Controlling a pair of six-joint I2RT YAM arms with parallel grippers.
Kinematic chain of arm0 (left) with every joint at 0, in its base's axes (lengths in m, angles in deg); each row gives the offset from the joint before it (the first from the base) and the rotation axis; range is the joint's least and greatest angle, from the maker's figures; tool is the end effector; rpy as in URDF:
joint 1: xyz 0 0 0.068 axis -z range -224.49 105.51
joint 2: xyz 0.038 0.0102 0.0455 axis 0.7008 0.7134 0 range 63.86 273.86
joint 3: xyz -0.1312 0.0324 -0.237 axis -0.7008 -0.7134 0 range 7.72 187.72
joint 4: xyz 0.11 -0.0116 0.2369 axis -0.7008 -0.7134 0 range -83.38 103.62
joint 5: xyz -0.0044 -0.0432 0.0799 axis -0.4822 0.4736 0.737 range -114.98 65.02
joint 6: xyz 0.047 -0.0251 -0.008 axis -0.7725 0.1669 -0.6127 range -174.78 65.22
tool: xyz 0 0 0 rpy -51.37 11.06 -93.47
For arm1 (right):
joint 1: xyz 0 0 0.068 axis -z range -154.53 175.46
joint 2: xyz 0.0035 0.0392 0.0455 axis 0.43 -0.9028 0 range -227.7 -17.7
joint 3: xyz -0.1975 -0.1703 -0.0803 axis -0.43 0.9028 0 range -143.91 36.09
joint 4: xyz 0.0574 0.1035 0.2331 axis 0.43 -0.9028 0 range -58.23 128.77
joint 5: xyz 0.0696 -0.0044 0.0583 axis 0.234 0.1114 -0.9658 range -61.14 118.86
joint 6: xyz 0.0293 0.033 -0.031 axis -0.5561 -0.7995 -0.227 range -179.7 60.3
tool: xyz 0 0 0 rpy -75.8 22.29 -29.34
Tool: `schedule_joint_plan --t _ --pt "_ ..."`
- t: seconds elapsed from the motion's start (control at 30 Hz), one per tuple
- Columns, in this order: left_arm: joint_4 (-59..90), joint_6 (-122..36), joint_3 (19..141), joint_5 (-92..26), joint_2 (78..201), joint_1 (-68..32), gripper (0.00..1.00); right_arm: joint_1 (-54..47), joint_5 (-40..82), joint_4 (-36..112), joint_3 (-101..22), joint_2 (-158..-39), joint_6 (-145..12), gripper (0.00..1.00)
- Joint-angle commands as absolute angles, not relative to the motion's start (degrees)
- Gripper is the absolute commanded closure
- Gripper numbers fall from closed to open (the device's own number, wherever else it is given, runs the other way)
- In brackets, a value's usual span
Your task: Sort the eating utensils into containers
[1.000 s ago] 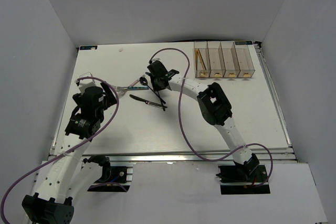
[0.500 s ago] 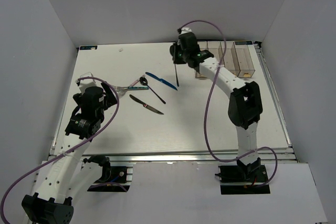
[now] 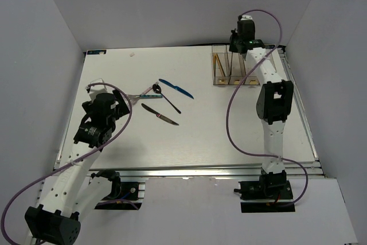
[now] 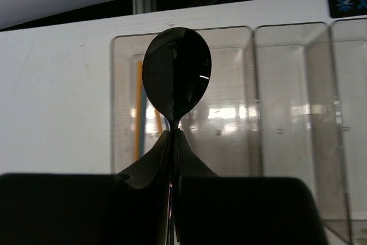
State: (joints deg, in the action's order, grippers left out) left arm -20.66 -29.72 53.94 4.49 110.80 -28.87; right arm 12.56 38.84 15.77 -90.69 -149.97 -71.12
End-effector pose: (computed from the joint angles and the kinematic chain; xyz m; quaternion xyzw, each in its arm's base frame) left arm 0.1699 -0.0293 0.3032 -0.1876 0.8452 0.0563 0.4972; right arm 0.5308 0.1152 0.2932 0.0334 0.8566 0.0343 0.5138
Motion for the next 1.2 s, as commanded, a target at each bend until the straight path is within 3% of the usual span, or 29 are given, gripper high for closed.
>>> schedule_joint_plan --t 0.0,0.3,0.63,0.83,0.87,0.93,1.03,1.17 --pt "-20.7 -30.0 54.1 4.1 112.7 -28.5 0.02 16.3 36.3 19.0 -93.5 -149.8 -68.7 1.0" --pt "-19.3 -30.3 53.4 3.6 106.5 -28.3 0.02 18.8 34.0 23.8 -94.2 -154.4 -66.1 1.0" --pt "-19.8 -30.4 53.7 2.8 108.3 -27.7 0.02 18.0 36.9 28.5 -89.4 -154.5 -68.2 1.0" --pt "-19.6 -30.4 53.6 2.7 107.5 -27.4 0.02 16.9 38.4 27.0 -88.4 -153.3 -66.9 0.68" --pt "-19.6 -30.4 53.6 2.8 107.5 -27.4 0.02 16.7 39.0 26.1 -88.5 -153.1 -66.9 0.52" --pt "-19.8 -30.4 53.6 3.0 107.5 -27.3 0.02 16.4 39.1 25.4 -89.1 -152.9 -66.6 0.51" --pt "-19.9 -30.3 53.6 3.5 107.3 -26.6 0.02 16.1 39.4 21.6 -93.8 -154.6 -66.5 0.11" --pt "-20.1 -29.9 53.6 4.6 107.2 -26.0 0.02 14.1 40.0 19.5 -90.8 -149.7 -68.2 0.11"
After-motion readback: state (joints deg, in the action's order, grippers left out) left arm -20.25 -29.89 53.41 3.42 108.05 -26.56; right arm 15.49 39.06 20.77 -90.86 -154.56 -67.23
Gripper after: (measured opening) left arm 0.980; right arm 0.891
